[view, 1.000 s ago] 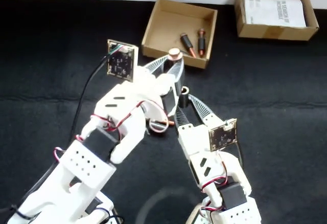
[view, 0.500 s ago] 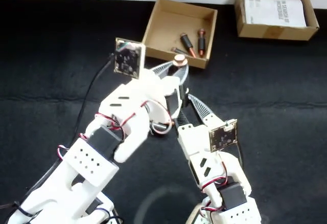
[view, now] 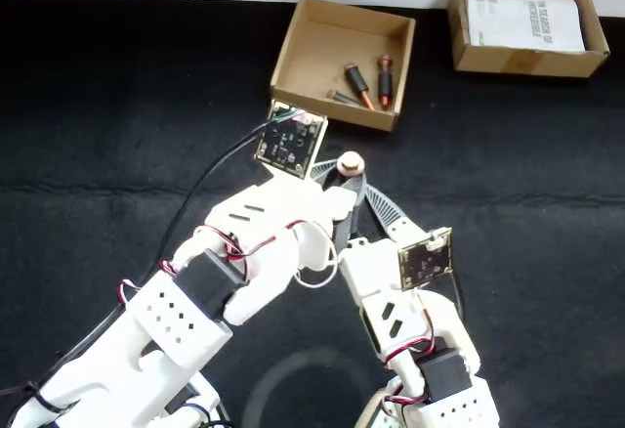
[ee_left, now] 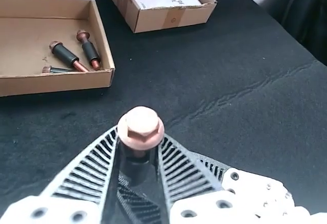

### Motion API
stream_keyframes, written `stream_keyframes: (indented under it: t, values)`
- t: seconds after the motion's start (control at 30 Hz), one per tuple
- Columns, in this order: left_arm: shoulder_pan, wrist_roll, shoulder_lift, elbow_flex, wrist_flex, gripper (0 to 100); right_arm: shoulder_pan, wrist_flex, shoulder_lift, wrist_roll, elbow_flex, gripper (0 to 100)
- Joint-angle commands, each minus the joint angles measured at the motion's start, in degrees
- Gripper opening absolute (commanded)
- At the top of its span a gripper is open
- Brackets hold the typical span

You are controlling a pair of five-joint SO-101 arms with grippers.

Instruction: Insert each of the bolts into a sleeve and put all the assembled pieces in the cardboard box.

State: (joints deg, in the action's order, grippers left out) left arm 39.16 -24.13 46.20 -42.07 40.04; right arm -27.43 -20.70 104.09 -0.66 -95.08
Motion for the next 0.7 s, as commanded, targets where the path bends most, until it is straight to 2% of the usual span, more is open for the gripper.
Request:
stream_keyframes:
  t: [0.0,0.1,0.17,0.3,0.47,0.67]
  values:
    - [0.0,2.8,0.2,1.8,4.3,17,0.0,0.1,0.5,-0.5,-8.6,0.6]
    - [-0.9,3.3,0.4,2.7,9.8,32,0.0,0.1,0.5,-0.5,-8.6,0.6]
    - [-2.1,3.3,1.1,4.4,13.5,36,0.0,0.1,0.5,-0.5,-8.6,0.6]
    - [-5.9,3.8,2.7,7.4,17.3,36,0.0,0.1,0.5,-0.5,-8.6,0.6]
    - [-12.1,8.1,6.7,8.7,20.1,36,0.5,0.3,0.7,-0.5,-8.6,0.6]
    - [-19.6,11.5,15.4,8.5,24.4,36,6.0,0.4,0.7,-0.5,-4.8,0.6]
